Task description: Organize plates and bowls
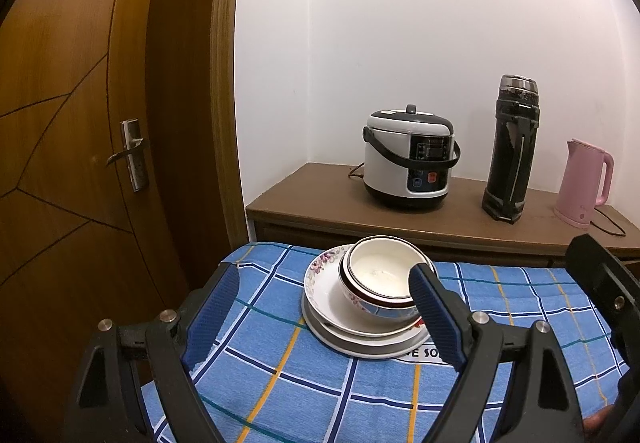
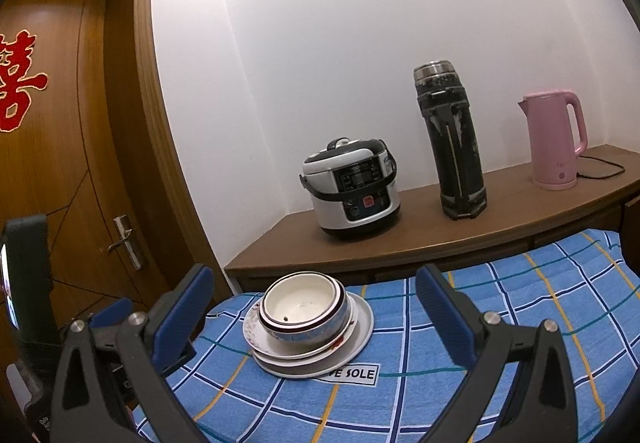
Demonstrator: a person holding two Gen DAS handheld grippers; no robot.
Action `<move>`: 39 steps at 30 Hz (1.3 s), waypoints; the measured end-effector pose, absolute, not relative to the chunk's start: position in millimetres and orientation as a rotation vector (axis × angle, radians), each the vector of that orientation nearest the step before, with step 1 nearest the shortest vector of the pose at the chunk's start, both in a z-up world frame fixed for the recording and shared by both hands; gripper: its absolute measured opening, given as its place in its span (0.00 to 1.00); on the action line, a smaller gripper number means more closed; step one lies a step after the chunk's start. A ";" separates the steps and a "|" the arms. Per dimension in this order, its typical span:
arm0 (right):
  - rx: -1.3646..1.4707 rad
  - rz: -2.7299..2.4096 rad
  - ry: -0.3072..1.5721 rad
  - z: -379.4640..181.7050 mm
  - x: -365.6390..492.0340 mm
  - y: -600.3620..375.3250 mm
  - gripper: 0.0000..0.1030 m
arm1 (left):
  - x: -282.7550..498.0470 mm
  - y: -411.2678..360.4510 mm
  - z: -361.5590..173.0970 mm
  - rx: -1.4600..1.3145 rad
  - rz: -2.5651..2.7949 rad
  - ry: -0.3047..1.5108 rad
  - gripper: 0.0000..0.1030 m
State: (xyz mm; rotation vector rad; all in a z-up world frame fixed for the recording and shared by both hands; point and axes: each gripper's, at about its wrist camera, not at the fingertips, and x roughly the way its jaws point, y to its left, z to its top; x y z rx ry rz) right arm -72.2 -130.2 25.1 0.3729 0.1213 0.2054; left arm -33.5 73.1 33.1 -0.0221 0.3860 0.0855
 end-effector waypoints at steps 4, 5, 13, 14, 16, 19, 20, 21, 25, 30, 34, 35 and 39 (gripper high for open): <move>0.377 0.203 0.127 23.9 -70.2 -133.1 1.00 | -32.0 71.6 32.6 -0.020 0.086 0.390 0.86; 0.378 0.203 0.127 23.7 -69.7 -133.7 1.00 | -31.3 71.5 32.4 -0.019 0.087 0.391 0.86; 0.378 0.202 0.137 21.8 -65.9 -137.2 1.00 | -28.3 67.8 31.1 -0.016 0.086 0.396 0.86; 0.378 0.201 0.138 21.8 -65.3 -137.7 1.00 | -27.7 67.4 30.7 -0.015 0.085 0.397 0.86; 0.383 0.200 0.140 20.8 -63.8 -139.4 1.00 | -26.5 66.2 29.9 -0.011 0.085 0.401 0.86; 0.386 0.200 0.140 19.6 -62.8 -141.0 1.00 | -25.3 65.6 28.6 -0.013 0.086 0.404 0.86; 0.386 0.199 0.140 19.4 -62.4 -140.9 1.00 | -24.9 65.5 28.1 -0.013 0.087 0.406 0.86; 0.386 0.199 0.141 19.0 -61.9 -140.7 1.00 | -24.6 65.3 27.8 -0.013 0.088 0.407 0.86; 0.389 0.200 0.145 18.1 -62.0 -140.6 1.00 | -24.2 64.7 27.3 -0.013 0.088 0.407 0.86; 0.389 0.199 0.143 17.9 -61.9 -140.8 1.00 | -24.3 64.4 27.0 -0.013 0.090 0.409 0.86; 0.390 0.199 0.142 17.3 -62.3 -141.0 1.00 | -24.1 64.6 27.0 -0.014 0.091 0.409 0.86; 0.390 0.198 0.143 17.7 -62.1 -141.0 1.00 | -24.0 64.8 27.1 -0.014 0.090 0.409 0.86; 0.390 0.196 0.143 17.0 -62.5 -141.4 1.00 | -24.3 64.6 26.9 -0.016 0.091 0.409 0.86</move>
